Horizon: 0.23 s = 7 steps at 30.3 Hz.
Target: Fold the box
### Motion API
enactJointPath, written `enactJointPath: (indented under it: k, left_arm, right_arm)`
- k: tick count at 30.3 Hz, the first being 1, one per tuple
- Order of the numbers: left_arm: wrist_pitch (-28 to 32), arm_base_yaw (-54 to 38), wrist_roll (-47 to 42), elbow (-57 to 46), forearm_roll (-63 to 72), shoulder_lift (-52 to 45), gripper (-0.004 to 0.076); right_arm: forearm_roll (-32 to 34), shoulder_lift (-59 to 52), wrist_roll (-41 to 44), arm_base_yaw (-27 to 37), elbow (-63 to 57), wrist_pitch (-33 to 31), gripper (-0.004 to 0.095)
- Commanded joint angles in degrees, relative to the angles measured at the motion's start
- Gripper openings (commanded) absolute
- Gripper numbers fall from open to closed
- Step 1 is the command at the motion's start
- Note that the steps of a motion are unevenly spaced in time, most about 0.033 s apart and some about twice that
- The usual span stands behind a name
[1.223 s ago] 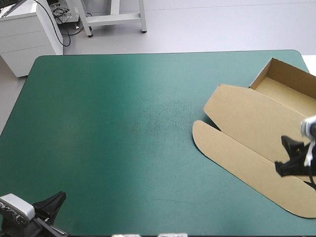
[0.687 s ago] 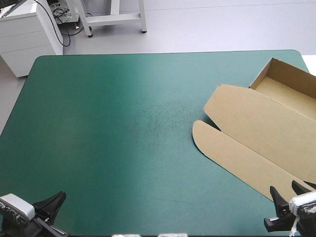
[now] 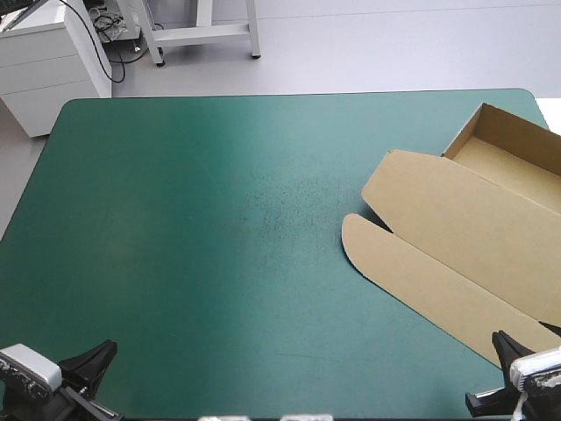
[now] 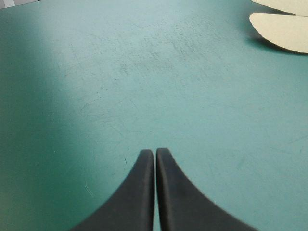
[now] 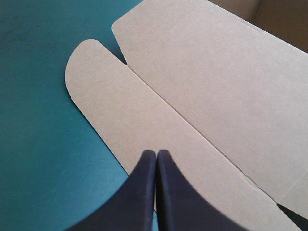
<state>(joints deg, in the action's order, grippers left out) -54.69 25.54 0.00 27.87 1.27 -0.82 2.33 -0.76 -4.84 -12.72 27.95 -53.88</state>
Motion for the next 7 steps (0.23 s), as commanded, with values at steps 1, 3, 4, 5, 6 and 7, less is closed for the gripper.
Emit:
enactJointPath:
  k: [1,3,4,5,6,7]
  left_arm:
    - [3.92,0.27,-0.40,1.37,0.16,-0.22,-0.0008]
    - [3.92,0.27,-0.40,1.37,0.16,-0.22,-0.0008]
    - [3.92,0.27,-0.40,1.37,0.16,-0.22,-0.0008]
    - [3.92,0.27,-0.40,1.37,0.16,-0.22,-0.0008]
    - [3.92,0.27,-0.40,1.37,0.16,-0.22,-0.0008]
    - [3.92,0.27,-0.40,1.37,0.16,-0.22,-0.0008]
  right_arm:
    - [0.20,0.89,-0.02,-0.16,1.36,4.34,-0.0020]
    - [0.20,0.89,-0.02,-0.16,1.36,4.34,-0.0020]
    - [0.20,0.89,-0.02,-0.16,1.36,4.34,-0.0020]
    - [0.20,0.89,-0.02,-0.16,1.36,4.34,-0.0020]
    - [0.20,0.89,-0.02,-0.16,1.36,4.34,-0.0020]
    - [0.20,0.89,-0.02,-0.16,1.36,4.34,-0.0020]
